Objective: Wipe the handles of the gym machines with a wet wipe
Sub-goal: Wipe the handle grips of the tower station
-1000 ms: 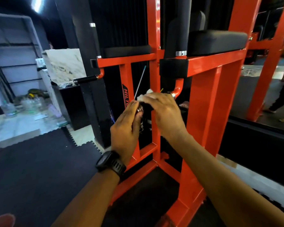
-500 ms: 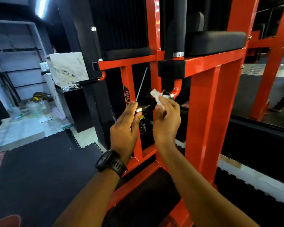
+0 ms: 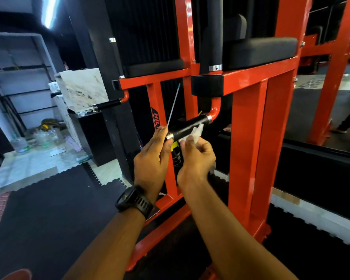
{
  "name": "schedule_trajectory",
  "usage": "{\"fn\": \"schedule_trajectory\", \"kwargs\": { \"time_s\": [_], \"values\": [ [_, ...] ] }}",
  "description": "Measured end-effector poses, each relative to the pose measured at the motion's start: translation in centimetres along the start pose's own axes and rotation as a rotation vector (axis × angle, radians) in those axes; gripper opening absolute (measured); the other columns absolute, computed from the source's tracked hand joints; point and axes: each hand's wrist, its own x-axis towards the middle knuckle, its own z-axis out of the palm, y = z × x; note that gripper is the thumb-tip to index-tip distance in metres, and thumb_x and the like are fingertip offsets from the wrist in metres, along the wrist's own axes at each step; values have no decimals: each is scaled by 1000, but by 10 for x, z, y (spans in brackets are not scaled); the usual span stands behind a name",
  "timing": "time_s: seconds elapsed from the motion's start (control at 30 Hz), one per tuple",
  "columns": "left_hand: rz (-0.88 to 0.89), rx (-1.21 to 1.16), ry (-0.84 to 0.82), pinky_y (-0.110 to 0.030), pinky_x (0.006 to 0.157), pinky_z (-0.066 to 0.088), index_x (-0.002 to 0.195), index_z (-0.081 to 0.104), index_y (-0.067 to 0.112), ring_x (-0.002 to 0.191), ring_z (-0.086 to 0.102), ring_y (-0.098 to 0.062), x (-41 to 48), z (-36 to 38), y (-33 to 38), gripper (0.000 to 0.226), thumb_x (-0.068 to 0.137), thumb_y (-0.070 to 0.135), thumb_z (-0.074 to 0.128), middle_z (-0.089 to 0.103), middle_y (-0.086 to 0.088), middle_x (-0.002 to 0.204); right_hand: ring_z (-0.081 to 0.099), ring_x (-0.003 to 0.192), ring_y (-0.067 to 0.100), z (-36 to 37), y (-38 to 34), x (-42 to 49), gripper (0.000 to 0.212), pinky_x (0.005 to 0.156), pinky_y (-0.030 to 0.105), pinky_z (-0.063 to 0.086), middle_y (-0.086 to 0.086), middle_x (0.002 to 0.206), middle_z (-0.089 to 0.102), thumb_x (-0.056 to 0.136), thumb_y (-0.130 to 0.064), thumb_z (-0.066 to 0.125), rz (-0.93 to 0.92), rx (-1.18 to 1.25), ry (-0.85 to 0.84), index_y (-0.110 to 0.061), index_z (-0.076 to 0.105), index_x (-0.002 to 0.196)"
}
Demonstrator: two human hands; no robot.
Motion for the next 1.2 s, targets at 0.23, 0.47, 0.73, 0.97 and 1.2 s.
{"fn": "schedule_trajectory", "kwargs": {
  "time_s": [0.23, 0.47, 0.73, 0.97, 1.2],
  "values": [
    [-14, 5, -22, -8, 104, 36, 137, 59, 9, 122, 62, -20, 1, -2, 2, 42, 102, 31, 52, 64, -11, 133, 71, 74, 14, -3, 2, -4, 8, 68, 23, 57, 5, 78, 68, 94, -1, 64, 31, -15, -110, 1, 65, 102],
    [-31, -7, -31, -5, 104, 34, 137, 59, 9, 123, 61, -20, 0, -4, 4, 39, 101, 26, 57, 63, -11, 134, 59, 91, 4, -26, 4, 2, 26, 77, 18, 52, -14, 102, 56, 97, -10, 62, -823, -653, -337, -24, 67, 118],
    [0, -6, -13, -19, 104, 45, 139, 57, 9, 123, 62, -21, -2, -1, 4, 40, 102, 25, 55, 63, -12, 135, 58, 111, 25, -22, -37, 45, 45, 97, 31, 48, 7, 127, 64, 84, 1, 58, -1404, -1306, -703, -10, 66, 127],
    [-46, -2, -25, -5, 103, 35, 140, 55, 11, 121, 62, -22, -2, -2, 10, 41, 103, 27, 52, 63, -13, 135, 61, 114, 32, -2, -82, 54, 47, 94, 46, 53, 9, 125, 68, 85, -3, 43, -1435, -1600, -930, -10, 67, 126],
    [-40, -35, -4, -19, 103, 44, 139, 57, 11, 125, 58, -18, -3, 0, 5, 39, 102, 26, 55, 60, -10, 138, 69, 94, 29, 16, -103, 65, 29, 81, 34, 56, 7, 102, 74, 84, -3, 58, -1389, -1566, -901, -13, 76, 105]
  ]
}}
